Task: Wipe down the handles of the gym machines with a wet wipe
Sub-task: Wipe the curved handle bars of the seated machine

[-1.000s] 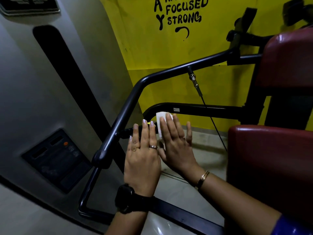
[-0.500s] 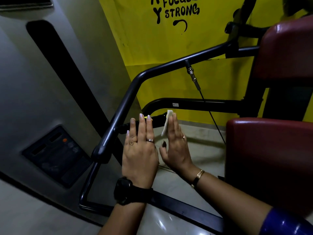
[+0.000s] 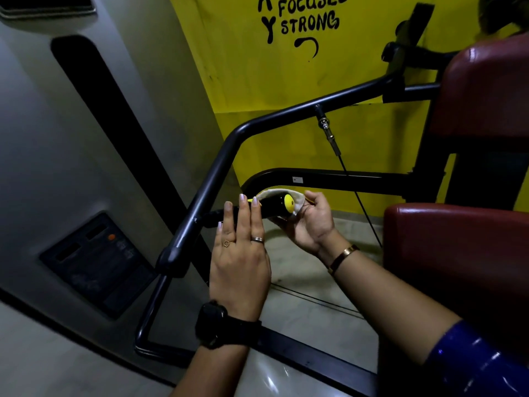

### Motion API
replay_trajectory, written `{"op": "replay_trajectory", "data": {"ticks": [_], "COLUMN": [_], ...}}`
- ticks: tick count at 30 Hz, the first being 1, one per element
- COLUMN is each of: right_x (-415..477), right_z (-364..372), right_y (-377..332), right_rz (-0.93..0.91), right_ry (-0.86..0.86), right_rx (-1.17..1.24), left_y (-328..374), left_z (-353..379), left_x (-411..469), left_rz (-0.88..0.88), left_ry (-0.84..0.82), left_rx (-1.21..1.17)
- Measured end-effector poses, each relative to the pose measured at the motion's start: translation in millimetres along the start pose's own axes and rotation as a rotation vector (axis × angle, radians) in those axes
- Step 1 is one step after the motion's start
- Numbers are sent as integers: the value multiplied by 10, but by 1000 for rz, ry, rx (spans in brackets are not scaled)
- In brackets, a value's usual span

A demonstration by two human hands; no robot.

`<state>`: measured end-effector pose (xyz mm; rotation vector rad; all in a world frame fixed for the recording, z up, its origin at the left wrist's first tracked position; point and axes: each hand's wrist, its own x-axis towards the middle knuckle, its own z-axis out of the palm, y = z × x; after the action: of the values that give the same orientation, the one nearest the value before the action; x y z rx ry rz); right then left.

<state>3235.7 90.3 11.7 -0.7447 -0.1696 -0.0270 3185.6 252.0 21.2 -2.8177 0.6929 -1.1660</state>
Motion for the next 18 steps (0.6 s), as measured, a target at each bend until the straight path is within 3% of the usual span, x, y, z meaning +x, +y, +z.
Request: {"op": "replay_trajectory", "data": {"ticks": [3,5,8,11,14,18], "right_x": [118,192,319,400,384,319], "right_z": [-14,17,71,67,82,37], "right_y": [154,243,358,431,361,250], "right_rz": [122,152,196,276,246,149], "right_ry": [50,58,-100,-142,-112,-52], "right_rx": [185,181,100,115,144,354], "left_y": [5,7,3,2,3,20], "left_z": [15,23,38,42,30,4], "left_x": [-1,-4,-2,1,2,-1], "left_rz": [-6,-6,-2,6,9,-7], "left_ry": [10,14,14,23,36,32], "left_rx": [1,-1,5,21,14,-5]}}
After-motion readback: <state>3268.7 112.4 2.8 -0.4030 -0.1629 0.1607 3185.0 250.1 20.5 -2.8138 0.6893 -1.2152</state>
